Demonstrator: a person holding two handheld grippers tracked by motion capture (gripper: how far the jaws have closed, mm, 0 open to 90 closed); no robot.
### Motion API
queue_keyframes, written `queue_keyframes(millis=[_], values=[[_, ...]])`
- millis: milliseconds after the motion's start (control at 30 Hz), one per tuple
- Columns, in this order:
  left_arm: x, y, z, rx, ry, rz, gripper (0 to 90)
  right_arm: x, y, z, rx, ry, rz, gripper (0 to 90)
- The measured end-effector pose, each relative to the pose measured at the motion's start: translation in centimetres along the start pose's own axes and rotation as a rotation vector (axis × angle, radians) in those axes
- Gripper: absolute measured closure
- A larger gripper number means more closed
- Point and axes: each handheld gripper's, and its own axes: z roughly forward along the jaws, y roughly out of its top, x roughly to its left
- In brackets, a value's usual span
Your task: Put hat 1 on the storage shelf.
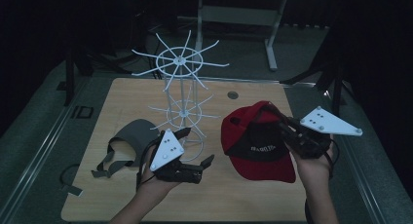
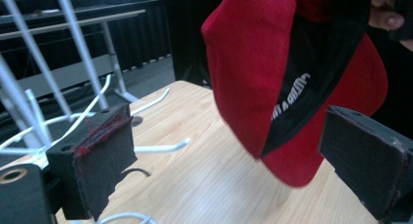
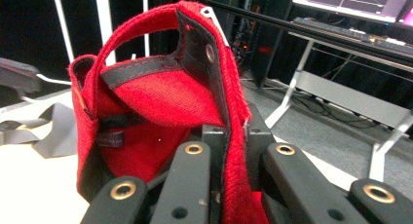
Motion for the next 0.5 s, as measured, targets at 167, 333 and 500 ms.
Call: queue_keyframes(millis=[167, 333, 500], values=[[-0.5, 1.2, 1.9, 0.022, -0.034, 0.011, 6.5, 0.7, 0.1, 0.0, -0.002, 0.019, -0.004, 84.7], [-0.8, 2.6, 3.4, 0.036, -0.039, 0.033, 6.5, 1.1, 0.0, 0.2, 0.001, 0.030, -0.004, 84.7], [-0.6, 3.3, 4.9, 0.050, -0.038, 0.024, 9.4, 1.3, 0.0, 0.5, 0.003, 0.039, -0.002, 84.6]])
